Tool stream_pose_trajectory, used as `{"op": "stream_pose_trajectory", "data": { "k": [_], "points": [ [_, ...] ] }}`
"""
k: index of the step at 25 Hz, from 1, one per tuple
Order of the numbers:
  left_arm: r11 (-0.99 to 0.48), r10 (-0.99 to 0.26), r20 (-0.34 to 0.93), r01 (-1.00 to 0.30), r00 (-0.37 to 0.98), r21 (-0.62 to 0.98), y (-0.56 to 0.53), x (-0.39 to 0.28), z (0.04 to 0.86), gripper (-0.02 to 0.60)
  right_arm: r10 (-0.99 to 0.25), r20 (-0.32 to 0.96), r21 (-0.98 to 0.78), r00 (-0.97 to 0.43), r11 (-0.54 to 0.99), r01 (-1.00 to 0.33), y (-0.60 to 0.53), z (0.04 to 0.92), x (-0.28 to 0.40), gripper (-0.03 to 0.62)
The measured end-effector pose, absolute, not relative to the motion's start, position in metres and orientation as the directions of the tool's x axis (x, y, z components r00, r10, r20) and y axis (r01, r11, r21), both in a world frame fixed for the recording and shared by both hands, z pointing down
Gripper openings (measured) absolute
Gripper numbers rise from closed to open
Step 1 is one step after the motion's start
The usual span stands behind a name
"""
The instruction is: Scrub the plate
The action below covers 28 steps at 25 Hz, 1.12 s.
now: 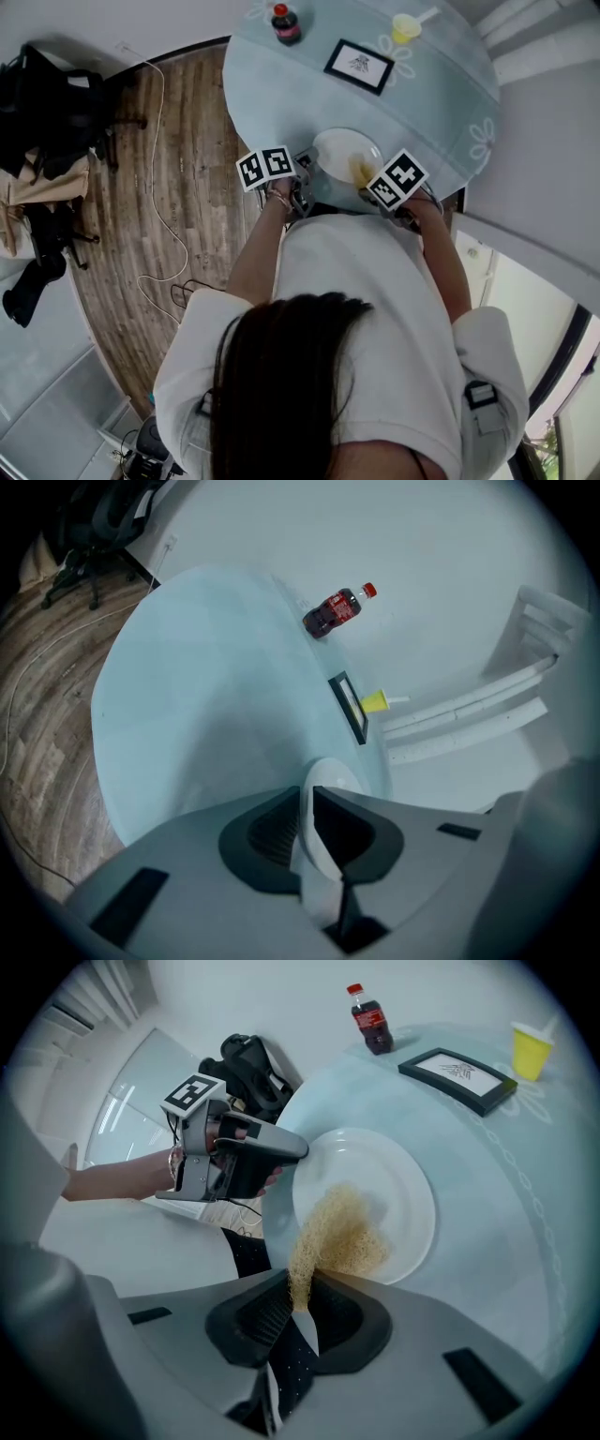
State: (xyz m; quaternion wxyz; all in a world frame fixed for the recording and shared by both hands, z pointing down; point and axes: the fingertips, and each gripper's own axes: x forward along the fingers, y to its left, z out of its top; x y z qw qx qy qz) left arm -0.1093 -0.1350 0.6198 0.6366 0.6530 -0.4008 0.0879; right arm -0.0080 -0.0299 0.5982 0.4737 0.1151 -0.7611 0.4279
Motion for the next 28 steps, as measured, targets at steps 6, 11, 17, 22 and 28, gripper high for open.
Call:
{"op": "stream_pose_trajectory", "data": {
  "k": [6,11,17,22,28],
  "points": [
    [0.143,-0.383,0.637,-0.639,0.669,0.756,-0.137,-0.105,0.625,0.051,0.178,0.829,-0.527,-0.530,0.566,-0.634,-0.046,0.600,0.009,0.060],
    [0.145,-0.368,0.637,-0.635,0.677,0.759,-0.138,-0.104,0.626,0.052,0.161,0.828,-0.528,-0.536,0.545,-0.652,-0.058,0.601,0.012,0.061],
    [0.177,-0.354,0.629,-0.611,0.692,0.772,-0.138,-0.103,0.626,0.041,0.098,0.850,-0.481,-0.517,0.544,-0.688,-0.077,0.604,0.006,0.061],
    [0.169,-0.346,0.634,-0.618,0.692,0.767,-0.138,-0.102,0.626,0.038,0.068,0.848,-0.477,-0.526,0.531,-0.700,-0.096,0.608,-0.005,0.061],
    [0.145,-0.331,0.630,-0.622,0.703,0.770,-0.137,-0.100,0.627,0.035,0.083,0.843,-0.483,-0.531,0.552,-0.680,-0.112,0.614,-0.029,0.061]
  ]
}}
